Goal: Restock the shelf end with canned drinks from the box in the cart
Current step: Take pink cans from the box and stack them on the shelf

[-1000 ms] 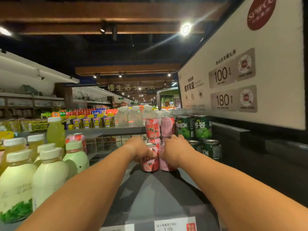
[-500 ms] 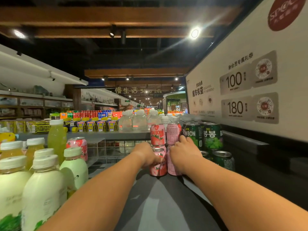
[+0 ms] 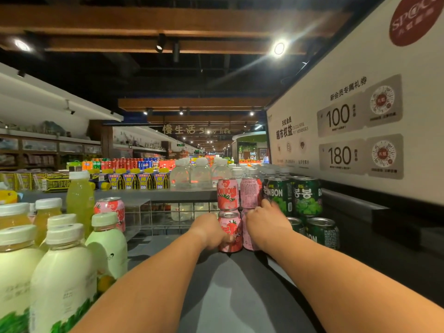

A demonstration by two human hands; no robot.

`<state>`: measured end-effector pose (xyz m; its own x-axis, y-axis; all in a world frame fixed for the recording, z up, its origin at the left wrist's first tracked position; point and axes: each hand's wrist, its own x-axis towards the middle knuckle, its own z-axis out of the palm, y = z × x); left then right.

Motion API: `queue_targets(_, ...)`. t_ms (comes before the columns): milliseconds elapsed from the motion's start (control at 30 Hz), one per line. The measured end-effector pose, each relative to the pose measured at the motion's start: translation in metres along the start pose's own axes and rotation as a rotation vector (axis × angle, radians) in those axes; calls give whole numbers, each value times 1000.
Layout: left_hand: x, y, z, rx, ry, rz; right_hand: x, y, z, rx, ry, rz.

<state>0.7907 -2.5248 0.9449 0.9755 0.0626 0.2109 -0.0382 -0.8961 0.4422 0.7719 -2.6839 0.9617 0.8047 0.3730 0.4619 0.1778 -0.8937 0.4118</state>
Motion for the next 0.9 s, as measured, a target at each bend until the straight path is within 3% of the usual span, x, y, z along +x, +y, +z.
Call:
queue_targets(300, -8, 9, -15, 93, -26, -19, -25, 0, -14, 104, 30, 14)
queue_targets(400, -37, 19, -35, 197, 56, -14, -44, -1, -24, 196, 15, 57)
queue_targets(600, -117, 31, -64, 184, 185, -30, -93, -1, -55, 304, -24, 59)
queue_targets(900, -262, 26, -67, 159, 473, -121, -169, -48, -106, 481, 201, -93)
